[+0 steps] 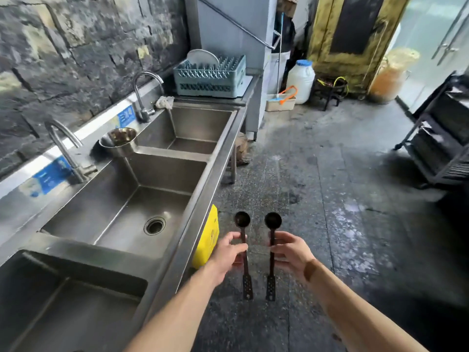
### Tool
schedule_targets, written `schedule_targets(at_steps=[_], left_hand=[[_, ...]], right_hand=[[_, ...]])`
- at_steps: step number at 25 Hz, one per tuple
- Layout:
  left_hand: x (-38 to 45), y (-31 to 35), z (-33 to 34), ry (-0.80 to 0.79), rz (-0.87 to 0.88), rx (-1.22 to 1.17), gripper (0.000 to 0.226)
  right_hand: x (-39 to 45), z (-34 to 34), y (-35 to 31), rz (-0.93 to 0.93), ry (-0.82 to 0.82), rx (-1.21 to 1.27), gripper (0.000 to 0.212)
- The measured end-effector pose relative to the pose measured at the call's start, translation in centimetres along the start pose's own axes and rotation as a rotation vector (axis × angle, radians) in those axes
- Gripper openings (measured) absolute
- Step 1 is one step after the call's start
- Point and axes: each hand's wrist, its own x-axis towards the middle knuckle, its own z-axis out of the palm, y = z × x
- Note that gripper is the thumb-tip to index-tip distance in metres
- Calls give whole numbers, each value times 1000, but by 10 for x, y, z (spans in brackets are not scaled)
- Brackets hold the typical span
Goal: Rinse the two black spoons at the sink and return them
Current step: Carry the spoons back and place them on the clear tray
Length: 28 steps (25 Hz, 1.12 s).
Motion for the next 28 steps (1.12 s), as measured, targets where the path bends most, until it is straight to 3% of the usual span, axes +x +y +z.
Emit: schedule_targets(at_steps=[8,12,28], left_hand=[[43,28,165,-226,-28,177,23],[53,32,242,-380,-57,230,20],[97,66,475,-992,-83,570,15]], right_hand=[[-15,-168,-2,-59,221,171,35],[-35,-240,9,-82,329,316,42],[-75,-393,21,-120,806,535,34]])
